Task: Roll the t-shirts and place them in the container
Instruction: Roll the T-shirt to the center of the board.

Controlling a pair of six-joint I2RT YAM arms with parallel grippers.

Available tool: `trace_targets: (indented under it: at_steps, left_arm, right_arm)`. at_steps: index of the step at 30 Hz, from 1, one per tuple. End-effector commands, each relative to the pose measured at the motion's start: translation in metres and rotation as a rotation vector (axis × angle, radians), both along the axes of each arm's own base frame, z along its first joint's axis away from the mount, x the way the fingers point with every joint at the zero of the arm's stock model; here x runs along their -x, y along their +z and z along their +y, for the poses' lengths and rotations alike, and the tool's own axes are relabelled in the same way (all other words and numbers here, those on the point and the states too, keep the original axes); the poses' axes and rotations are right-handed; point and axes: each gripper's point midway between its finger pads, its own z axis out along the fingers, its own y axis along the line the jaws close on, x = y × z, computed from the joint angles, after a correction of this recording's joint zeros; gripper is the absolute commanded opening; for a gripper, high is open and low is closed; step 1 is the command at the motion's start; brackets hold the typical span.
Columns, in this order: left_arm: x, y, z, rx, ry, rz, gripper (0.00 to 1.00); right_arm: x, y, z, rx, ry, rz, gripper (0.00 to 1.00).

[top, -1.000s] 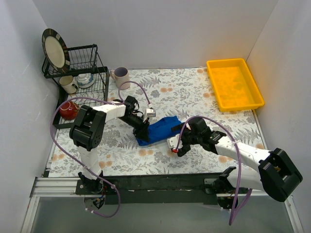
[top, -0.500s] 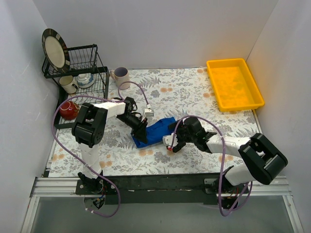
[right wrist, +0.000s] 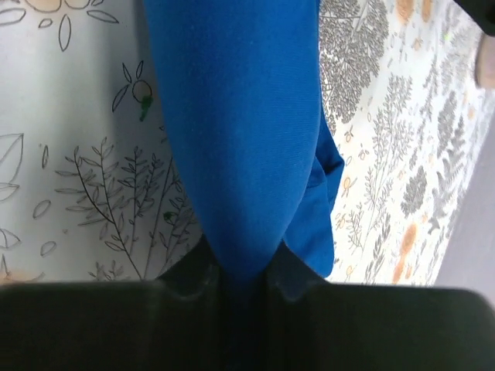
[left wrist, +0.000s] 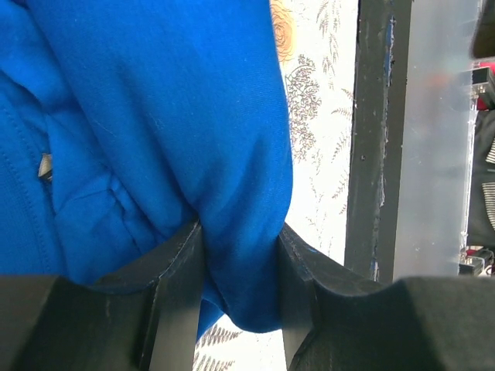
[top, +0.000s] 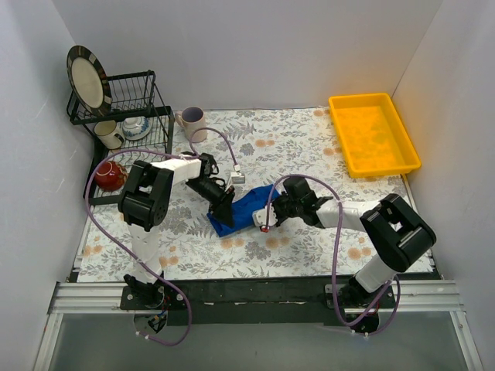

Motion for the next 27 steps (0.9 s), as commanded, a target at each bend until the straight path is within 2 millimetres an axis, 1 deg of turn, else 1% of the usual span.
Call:
trace_targets:
  at_steps: [1, 2, 3, 4, 5, 6, 8, 9, 12, 13, 14, 15, 16, 17, 18, 19, 20, 22, 23, 25, 27]
  left_arm:
    - [-0.016, -0.011, 0.025, -0.122, -0.003, -0.071, 0.27]
    - [-0.023, -0.005, 0.03, -0.145, 0.017, -0.104, 0.22]
    - [-0.023, -0.002, 0.032, -0.158, 0.019, -0.115, 0.2]
    - [-0.024, 0.003, 0.034, -0.164, 0.017, -0.128, 0.18]
    - [-0.024, 0.01, 0.037, -0.174, 0.018, -0.155, 0.15]
    - [-0.02, 0.015, 0.039, -0.18, 0.016, -0.143, 0.13]
    - [-0.011, 0.022, 0.041, -0.177, -0.005, -0.128, 0.12]
    - [-0.003, 0.028, 0.043, -0.182, -0.012, -0.094, 0.1]
    - [0.01, 0.028, 0.046, -0.19, -0.016, -0.035, 0.05]
    - [0.012, 0.028, 0.046, -0.191, -0.017, -0.023, 0.04]
    - [0.014, 0.027, 0.047, -0.193, -0.024, -0.013, 0.02]
    - [0.019, 0.029, 0.048, -0.199, -0.03, 0.019, 0.0]
    - [0.02, 0.026, 0.049, -0.208, -0.04, 0.049, 0.0]
    - [0.023, 0.025, 0.05, -0.218, -0.048, 0.072, 0.0]
    - [0.026, 0.025, 0.052, -0.234, -0.049, 0.105, 0.0]
    - [0.029, 0.019, 0.056, -0.258, -0.057, 0.12, 0.0]
    - [0.031, 0.018, 0.058, -0.265, -0.061, 0.123, 0.0]
    - [0.033, 0.015, 0.06, -0.268, -0.075, 0.118, 0.0]
    - [0.034, 0.013, 0.062, -0.28, -0.079, 0.124, 0.0]
    - [0.035, 0.011, 0.063, -0.289, -0.076, 0.136, 0.0]
    - [0.035, 0.011, 0.062, -0.284, -0.075, 0.131, 0.0]
  right_arm:
    - [0.002, -0.006, -0.023, 0.124, 0.003, 0.145, 0.07]
    - [0.002, -0.001, -0.028, 0.135, -0.005, 0.162, 0.05]
    - [0.009, -0.002, -0.04, 0.168, -0.014, 0.215, 0.05]
    - [0.007, 0.016, -0.039, 0.164, 0.004, 0.205, 0.04]
    - [0.011, 0.02, -0.043, 0.182, 0.015, 0.221, 0.04]
    - [0.033, 0.016, -0.057, 0.247, 0.033, 0.312, 0.04]
    - [0.042, 0.032, -0.061, 0.27, 0.073, 0.323, 0.04]
    - [0.058, 0.031, -0.071, 0.306, 0.08, 0.386, 0.05]
    - [0.072, 0.038, -0.076, 0.319, 0.083, 0.449, 0.05]
    - [0.083, 0.034, -0.082, 0.348, 0.081, 0.512, 0.05]
    - [0.086, 0.034, -0.083, 0.358, 0.071, 0.546, 0.05]
    - [0.083, 0.039, -0.079, 0.349, 0.059, 0.557, 0.05]
    - [0.088, 0.035, -0.08, 0.365, 0.055, 0.613, 0.05]
    - [0.088, 0.036, -0.079, 0.371, 0.053, 0.638, 0.05]
    - [0.083, 0.042, -0.074, 0.362, 0.048, 0.647, 0.04]
    - [0.084, 0.037, -0.071, 0.369, 0.05, 0.687, 0.04]
    - [0.086, 0.036, -0.071, 0.382, 0.051, 0.718, 0.04]
    - [0.081, 0.033, -0.064, 0.389, 0.06, 0.757, 0.04]
    - [0.084, 0.032, -0.066, 0.409, 0.061, 0.791, 0.04]
    - [0.079, 0.028, -0.063, 0.428, 0.066, 0.824, 0.04]
    - [0.081, 0.025, -0.063, 0.447, 0.07, 0.86, 0.04]
